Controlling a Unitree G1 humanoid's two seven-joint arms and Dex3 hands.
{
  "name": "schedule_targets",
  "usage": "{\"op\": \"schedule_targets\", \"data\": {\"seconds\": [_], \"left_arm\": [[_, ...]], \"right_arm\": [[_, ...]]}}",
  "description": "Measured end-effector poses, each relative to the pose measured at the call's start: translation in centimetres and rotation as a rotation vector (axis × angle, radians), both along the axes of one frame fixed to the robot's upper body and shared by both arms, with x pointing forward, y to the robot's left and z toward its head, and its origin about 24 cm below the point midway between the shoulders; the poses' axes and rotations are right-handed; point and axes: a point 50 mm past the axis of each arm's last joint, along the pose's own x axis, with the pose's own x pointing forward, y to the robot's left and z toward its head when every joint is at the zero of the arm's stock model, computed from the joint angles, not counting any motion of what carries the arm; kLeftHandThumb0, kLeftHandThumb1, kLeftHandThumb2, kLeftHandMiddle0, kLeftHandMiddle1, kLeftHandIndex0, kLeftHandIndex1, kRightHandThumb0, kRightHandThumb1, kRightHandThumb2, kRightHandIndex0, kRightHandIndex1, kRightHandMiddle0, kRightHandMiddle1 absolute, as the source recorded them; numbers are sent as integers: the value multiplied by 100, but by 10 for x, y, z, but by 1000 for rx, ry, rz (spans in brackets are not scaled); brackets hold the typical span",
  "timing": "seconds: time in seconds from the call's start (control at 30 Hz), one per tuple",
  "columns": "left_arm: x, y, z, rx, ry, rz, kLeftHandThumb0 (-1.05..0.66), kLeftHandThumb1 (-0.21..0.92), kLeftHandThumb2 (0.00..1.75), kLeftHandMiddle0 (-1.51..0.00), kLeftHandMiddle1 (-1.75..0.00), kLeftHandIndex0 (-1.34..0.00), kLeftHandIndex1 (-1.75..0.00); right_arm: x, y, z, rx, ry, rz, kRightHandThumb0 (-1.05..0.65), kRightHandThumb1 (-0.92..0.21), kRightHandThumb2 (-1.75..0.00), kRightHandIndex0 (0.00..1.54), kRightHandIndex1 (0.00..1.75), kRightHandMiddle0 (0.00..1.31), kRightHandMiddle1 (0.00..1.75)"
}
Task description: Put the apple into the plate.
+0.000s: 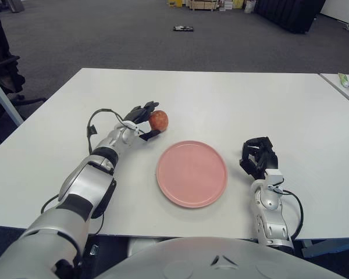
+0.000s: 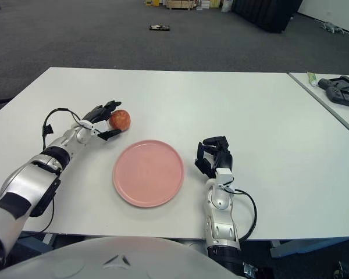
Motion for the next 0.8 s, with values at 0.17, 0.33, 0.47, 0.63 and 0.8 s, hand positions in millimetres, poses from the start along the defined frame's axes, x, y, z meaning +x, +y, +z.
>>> {"op": "schedule_targets", "data": {"seconds": [0.17, 0.33, 0.47, 0.63, 0.8], "left_arm": [[7, -5, 13, 3, -49, -22, -71, 44, 91, 0, -52, 0, -54], [12, -8, 21, -7, -68, -34, -74, 39, 91, 0, -30, 0, -39], [13, -7, 24, -7, -67, -45, -82, 39, 90, 0, -13, 0, -22], [14, -5, 27, 12, -65, -61, -91, 44, 84, 0, -2, 0, -4], [15, 0, 31, 34, -53, -82, -96, 47, 79, 0, 0, 0, -1]], "right_arm": [[-1, 0, 0, -2, 1, -1, -38, -67, -87, 58, 134, 34, 175], [-2, -1, -1, -8, 4, -1, -38, -67, -87, 58, 134, 34, 175], [-2, -1, 0, -13, 0, 5, -38, -68, -87, 57, 134, 34, 175], [-2, -1, 0, -15, -1, 10, -38, -68, -86, 56, 133, 34, 175], [-2, -1, 0, -16, -1, 11, -38, -68, -86, 56, 133, 33, 175]]}}
